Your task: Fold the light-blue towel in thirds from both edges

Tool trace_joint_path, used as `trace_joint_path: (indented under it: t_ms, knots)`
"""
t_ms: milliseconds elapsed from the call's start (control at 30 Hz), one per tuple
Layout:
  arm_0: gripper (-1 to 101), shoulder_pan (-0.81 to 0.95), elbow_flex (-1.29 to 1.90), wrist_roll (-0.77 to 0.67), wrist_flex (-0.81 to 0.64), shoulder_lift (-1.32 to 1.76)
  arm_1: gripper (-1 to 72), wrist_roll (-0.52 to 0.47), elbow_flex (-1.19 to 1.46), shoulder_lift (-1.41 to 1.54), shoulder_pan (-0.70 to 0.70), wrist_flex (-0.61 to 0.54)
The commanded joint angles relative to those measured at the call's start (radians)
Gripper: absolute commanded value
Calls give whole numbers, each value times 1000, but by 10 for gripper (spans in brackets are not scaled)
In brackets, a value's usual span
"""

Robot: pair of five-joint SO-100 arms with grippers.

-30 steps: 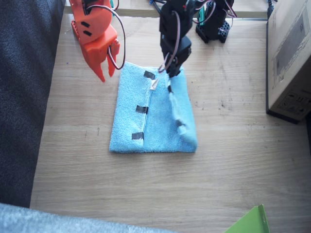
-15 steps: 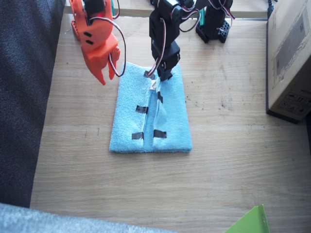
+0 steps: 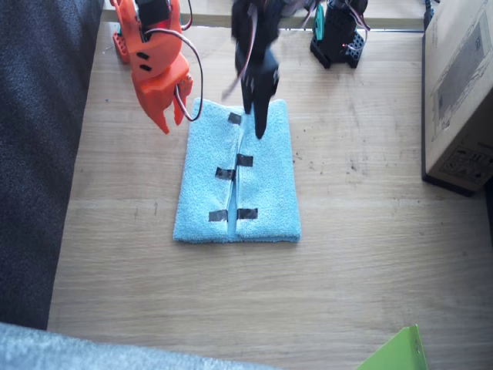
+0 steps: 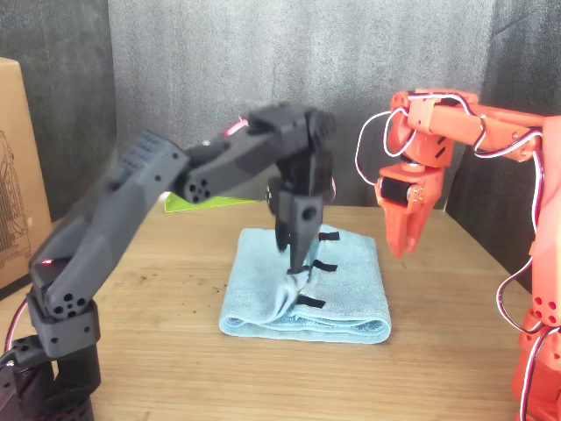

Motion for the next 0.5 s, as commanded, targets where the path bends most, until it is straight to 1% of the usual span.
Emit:
trace_joint_path:
  t_ms: [0, 67, 100, 167, 200, 233, 267, 300, 367, 467]
  knots:
    - [334, 123, -25, 31, 15, 209, 137, 5, 18, 107, -21, -23]
    - [335, 179, 2, 46, 17, 305, 136, 3, 32, 110, -31, -31]
    - [312, 212, 21, 46, 17, 357, 135, 3, 41, 114, -35, -37]
    - [87, 284, 103, 9, 15, 466, 120, 3, 69, 133, -44, -49]
    - [-3, 325, 153, -25, 12, 515, 99, 6, 92, 153, -52, -60]
    - [-3, 368, 219, -51, 5, 560, 59, 12, 120, 179, -60, -77]
    - [-3, 413, 316, -75, -32, 617, 26, 21, 156, 210, -67, -101]
    - [-3, 457, 463, -106, -114, 701, 1, 28, 199, 242, -74, -129]
    - [-3, 543, 805, -153, -328, 888, 1, 35, 293, 322, -87, -192]
    - [-3, 670, 1209, -179, -563, 1091, 0, 26, 454, 499, -146, -298]
